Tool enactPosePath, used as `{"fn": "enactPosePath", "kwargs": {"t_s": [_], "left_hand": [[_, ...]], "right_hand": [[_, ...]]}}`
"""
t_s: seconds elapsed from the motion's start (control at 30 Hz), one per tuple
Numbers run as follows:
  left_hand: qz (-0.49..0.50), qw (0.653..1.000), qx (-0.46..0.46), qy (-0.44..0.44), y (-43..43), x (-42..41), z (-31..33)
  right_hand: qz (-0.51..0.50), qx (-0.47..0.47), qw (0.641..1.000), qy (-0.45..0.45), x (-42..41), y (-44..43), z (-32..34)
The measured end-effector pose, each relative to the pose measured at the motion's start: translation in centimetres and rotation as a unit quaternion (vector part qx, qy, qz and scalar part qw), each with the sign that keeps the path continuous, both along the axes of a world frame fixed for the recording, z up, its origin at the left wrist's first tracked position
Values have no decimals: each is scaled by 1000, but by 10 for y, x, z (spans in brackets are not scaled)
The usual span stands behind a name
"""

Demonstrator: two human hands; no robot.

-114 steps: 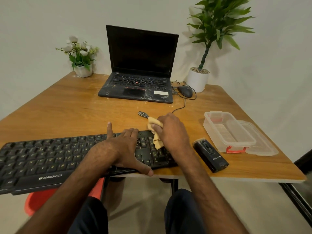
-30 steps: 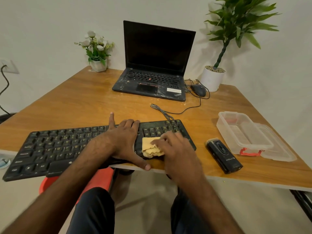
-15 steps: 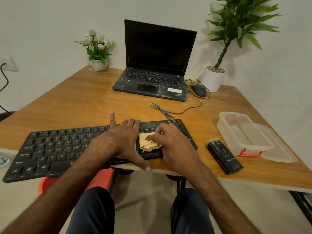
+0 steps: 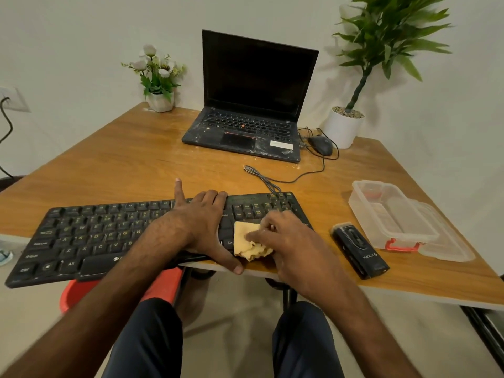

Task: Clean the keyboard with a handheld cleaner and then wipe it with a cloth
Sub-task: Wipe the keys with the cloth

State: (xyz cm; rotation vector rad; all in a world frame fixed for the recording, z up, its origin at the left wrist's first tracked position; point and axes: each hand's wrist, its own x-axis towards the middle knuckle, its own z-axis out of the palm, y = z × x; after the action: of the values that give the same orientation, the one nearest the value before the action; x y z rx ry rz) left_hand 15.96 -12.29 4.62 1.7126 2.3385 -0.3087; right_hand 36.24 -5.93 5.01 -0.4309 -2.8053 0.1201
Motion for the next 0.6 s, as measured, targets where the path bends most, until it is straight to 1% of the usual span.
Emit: {"fn": "enactPosePath", "kwargs": {"t_s": [0.1,0.13,0.2,0.27,0.3,0.33,0.37,0.43,0.5,0.53,0.6], "left_hand": [[-1,1000,1,3,1,1,-1],[-2,1000,1,6,2,1,-1],[-3,1000,-7,11,1,2,0],[-2,1000,-17,11,0,2,1],[0,1000,-19,10,0,2,1],[1,1000,-20,9,1,3,1],[3,1000,-22,10,2,3,1],[3,1000,-21,14,2,5,1],[5,1000,-18,17,2,5,1],[5,1000,-21,18,1,5,1],[4,999,-27,21,1,5,2]], "right_hand": [[6,15,999,51,5,-11,-27],[-9,26,997,67,7,-11,-33],[-86,25,990,110,11,-3,-36],[-177,18,974,138,17,6,-37],[-200,8,968,150,17,6,-37],[-197,2,967,159,14,1,-39],[-174,7,971,162,10,-8,-42],[-114,24,983,140,5,-31,-48],[-91,32,988,121,6,-34,-48],[-115,30,986,117,9,-27,-45],[-209,-5,971,115,11,-10,-37]]}}
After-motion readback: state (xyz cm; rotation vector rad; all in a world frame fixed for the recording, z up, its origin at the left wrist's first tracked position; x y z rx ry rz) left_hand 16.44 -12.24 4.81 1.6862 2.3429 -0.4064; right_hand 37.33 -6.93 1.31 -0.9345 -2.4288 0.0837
